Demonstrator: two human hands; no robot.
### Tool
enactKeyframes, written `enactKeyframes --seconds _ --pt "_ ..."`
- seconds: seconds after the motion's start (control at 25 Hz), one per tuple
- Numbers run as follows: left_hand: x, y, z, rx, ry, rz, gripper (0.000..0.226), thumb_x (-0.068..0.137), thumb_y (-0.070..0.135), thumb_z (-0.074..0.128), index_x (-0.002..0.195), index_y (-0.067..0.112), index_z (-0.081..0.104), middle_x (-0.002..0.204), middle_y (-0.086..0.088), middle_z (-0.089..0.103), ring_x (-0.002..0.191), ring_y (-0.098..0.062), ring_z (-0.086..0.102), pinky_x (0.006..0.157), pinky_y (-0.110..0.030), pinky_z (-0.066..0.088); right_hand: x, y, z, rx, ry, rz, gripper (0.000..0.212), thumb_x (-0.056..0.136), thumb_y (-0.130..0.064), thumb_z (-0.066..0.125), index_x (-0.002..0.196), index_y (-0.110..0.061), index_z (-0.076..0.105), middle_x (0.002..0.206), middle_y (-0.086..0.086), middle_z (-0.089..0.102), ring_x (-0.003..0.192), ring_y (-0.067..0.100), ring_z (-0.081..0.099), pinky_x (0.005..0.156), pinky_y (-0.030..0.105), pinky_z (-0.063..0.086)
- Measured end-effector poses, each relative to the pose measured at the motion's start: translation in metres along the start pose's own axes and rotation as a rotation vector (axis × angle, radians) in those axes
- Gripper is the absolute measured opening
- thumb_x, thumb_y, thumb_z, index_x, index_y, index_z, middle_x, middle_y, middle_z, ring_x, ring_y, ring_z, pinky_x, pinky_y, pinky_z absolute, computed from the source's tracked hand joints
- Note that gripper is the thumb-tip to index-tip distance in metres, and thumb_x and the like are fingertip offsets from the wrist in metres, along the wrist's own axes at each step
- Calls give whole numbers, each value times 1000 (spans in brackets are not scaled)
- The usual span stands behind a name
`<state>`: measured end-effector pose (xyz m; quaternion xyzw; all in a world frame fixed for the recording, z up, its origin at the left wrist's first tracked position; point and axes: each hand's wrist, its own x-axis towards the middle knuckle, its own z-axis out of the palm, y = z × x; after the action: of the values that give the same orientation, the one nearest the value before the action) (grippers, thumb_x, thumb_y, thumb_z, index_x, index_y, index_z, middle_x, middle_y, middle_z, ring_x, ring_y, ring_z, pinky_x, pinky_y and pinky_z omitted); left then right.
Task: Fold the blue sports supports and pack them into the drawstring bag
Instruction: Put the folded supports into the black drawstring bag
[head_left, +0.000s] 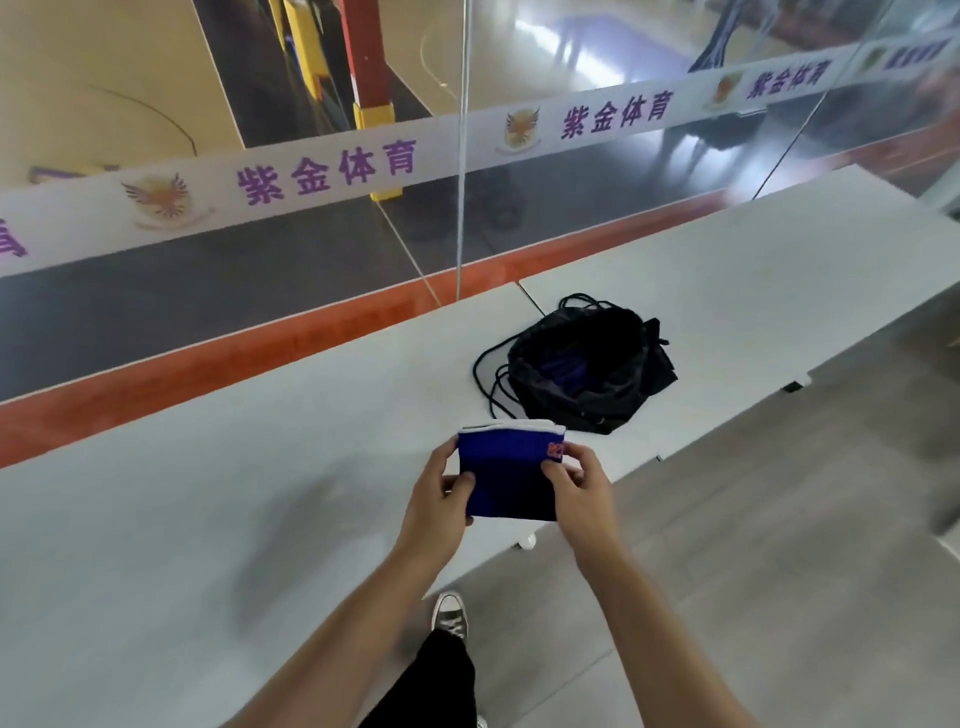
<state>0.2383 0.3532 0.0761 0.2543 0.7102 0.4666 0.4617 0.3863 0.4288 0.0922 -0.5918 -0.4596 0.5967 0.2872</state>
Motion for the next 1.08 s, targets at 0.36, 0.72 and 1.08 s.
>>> enactKeyframes --seconds 0.36,0.72,1.08 --pt "114 51 109 112 -56 65 44 100 20 54 141 33 44 106 2 69 98 -13 67 84 -39 60 135 -46 -78 -102 71 -44 29 98 -18 63 126 -21 59 108 -3 72 99 12 68 81 31 58" --pt "196 70 157 95 85 -94 36 91 29 63 125 30 53 106 9 68 98 -15 68 77 -46 62 265 -81 -97 -404 -163 -82 20 99 -16 53 113 -21 66 99 -4 71 98 20 66 81 36 55" --pt "248 70 222 38 308 -330 37 95 20 63 130 15 53 109 -8 67 94 -21 69 73 -40 63 378 -90 -126 -989 -561 -178 29 96 -45 55 113 -22 60 104 -3 64 104 25 61 85 38 48"
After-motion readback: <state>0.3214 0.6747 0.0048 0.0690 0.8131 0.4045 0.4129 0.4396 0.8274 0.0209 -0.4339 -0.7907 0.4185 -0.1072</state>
